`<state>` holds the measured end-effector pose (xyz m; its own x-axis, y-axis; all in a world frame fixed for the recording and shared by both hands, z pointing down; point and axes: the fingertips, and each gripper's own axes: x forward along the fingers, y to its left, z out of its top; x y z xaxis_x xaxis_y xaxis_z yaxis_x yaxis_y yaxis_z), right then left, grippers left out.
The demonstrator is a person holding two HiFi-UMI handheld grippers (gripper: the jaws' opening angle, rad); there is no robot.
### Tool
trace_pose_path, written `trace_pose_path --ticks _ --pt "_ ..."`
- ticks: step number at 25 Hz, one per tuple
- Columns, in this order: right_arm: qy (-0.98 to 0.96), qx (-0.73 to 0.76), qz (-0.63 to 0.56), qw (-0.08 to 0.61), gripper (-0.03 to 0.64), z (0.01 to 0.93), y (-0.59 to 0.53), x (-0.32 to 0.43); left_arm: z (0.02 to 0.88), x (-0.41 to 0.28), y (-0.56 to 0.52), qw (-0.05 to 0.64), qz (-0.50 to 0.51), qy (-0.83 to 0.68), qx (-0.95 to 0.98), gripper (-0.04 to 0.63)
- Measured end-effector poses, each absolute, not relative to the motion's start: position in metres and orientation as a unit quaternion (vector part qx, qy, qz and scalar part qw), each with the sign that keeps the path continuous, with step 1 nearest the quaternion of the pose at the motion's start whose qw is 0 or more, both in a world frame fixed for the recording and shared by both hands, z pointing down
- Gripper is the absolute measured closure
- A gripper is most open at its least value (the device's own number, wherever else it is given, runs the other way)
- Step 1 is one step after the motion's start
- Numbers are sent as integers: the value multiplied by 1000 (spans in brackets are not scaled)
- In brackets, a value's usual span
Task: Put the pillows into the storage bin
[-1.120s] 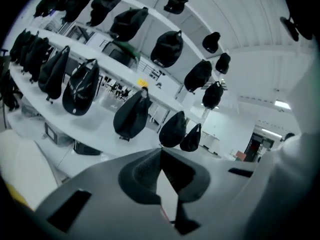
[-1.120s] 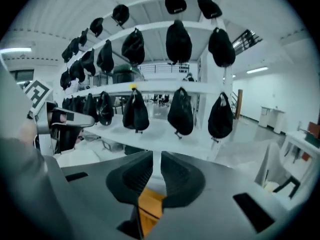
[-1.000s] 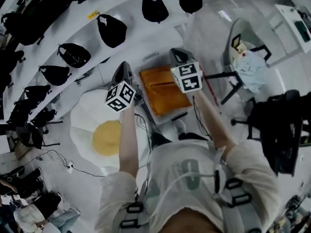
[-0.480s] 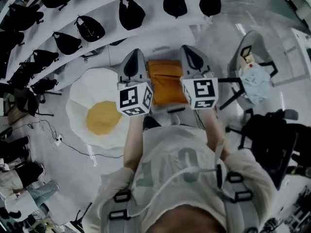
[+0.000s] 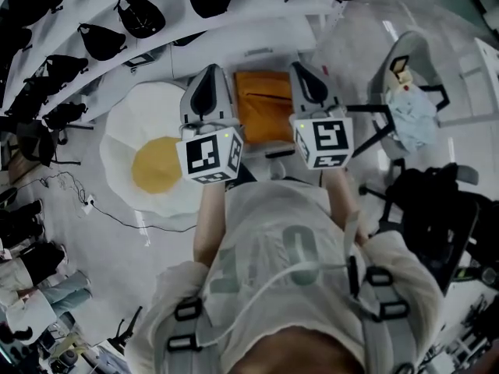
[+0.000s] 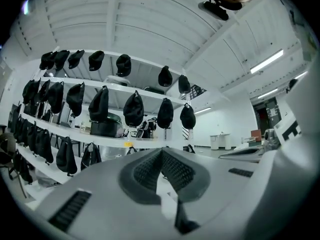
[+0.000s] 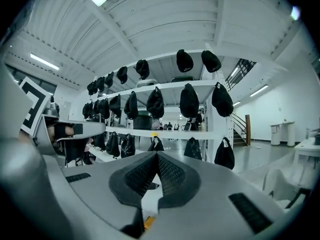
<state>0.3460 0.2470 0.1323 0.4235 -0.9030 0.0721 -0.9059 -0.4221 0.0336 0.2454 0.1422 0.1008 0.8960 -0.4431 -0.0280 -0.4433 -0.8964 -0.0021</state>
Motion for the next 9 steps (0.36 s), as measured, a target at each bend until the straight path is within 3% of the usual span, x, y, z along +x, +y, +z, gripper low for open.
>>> trace_pose_path --ticks 9 --pt "-547 837 9 16 609 114 219 333 91 239 130 -10 18 209 -978 589"
